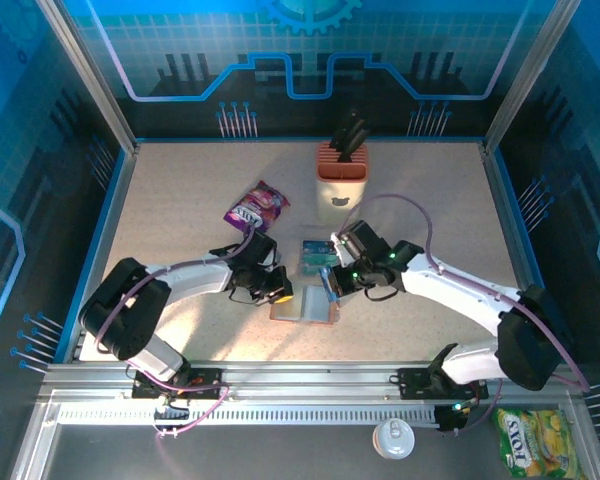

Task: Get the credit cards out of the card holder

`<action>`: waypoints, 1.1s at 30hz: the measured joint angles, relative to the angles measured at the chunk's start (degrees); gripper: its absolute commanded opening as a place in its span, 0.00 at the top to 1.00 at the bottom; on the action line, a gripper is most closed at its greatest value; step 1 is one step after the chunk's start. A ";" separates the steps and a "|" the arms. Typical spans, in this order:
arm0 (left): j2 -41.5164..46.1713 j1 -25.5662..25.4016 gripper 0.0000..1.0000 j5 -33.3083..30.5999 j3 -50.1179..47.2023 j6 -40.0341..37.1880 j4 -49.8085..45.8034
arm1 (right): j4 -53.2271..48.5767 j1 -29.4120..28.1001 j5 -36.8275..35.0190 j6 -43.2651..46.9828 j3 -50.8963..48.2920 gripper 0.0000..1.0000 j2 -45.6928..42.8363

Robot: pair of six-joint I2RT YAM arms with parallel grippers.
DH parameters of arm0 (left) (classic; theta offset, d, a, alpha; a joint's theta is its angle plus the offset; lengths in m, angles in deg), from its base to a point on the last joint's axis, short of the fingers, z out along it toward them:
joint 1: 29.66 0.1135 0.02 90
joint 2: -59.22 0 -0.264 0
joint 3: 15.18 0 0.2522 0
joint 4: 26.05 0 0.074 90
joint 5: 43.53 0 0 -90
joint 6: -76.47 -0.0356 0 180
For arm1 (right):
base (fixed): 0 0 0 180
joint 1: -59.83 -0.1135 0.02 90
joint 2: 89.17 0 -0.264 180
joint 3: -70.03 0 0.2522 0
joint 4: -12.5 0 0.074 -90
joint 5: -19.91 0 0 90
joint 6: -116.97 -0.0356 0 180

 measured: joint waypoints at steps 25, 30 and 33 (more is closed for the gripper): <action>7.21 -0.07 0.87 -2.84 -5.01 0.61 -0.92 | -13.14 1.27 -4.70 43.10 21.24 1.00 14.14; 9.01 -0.07 0.86 -3.78 -4.33 0.63 -2.29 | -15.41 3.32 -5.11 49.92 27.21 1.00 20.00; 9.88 -0.07 0.85 -4.28 -4.22 0.63 -2.86 | -16.90 3.93 -5.73 53.33 30.67 1.00 23.54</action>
